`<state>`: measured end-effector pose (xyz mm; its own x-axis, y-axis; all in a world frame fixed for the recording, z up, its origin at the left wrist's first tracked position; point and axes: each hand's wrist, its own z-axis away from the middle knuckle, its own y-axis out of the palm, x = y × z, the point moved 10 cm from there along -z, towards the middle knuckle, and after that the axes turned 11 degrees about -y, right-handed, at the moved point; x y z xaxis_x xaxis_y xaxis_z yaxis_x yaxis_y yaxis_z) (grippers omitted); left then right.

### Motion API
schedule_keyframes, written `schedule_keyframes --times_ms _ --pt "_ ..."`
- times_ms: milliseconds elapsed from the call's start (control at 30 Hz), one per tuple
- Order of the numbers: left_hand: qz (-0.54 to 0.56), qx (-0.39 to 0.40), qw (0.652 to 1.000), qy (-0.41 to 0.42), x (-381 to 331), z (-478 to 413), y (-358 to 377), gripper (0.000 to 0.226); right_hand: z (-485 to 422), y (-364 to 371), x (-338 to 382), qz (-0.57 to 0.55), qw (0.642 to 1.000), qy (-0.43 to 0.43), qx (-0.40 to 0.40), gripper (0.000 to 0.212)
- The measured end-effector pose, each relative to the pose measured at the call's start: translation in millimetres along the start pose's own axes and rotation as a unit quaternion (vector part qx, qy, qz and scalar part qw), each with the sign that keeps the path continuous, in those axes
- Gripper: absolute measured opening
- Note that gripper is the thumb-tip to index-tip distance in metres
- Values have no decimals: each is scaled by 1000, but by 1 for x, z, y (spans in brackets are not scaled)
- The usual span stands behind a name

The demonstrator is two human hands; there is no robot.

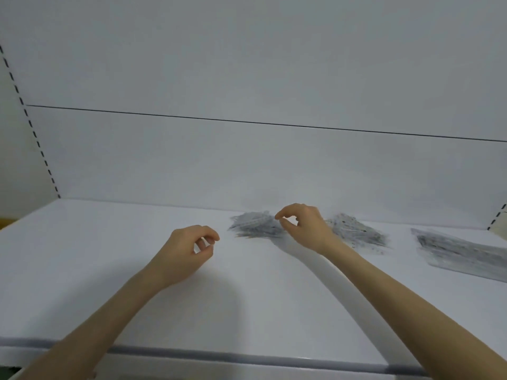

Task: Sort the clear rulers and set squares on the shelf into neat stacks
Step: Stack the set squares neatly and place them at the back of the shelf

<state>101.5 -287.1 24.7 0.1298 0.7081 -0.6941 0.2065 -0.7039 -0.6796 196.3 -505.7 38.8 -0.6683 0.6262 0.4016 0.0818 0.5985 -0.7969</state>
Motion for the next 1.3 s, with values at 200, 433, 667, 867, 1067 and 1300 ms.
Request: schedule_keyframes --times_ms 200,433,667,867,1067,1300 --pt "4 34 999 7 16 -27 -7 32 -35 30 -38 28 987 148 52 37" --pt "21 70 997 -12 20 -48 8 24 -31 40 -54 -94 974 207 4 18" --pt "66 70 993 -61 21 -55 17 25 -16 19 -58 -271 931 221 -105 10" --pt "225 128 961 -100 5 -52 25 38 -17 10 -9 -370 914 141 -83 5" --pt "242 176 950 -95 -15 -47 38 42 -14 38 26 -386 913 128 -42 3" --pt "228 142 953 -137 4 -47 27 30 -34 3 1 -185 974 109 -67 19"
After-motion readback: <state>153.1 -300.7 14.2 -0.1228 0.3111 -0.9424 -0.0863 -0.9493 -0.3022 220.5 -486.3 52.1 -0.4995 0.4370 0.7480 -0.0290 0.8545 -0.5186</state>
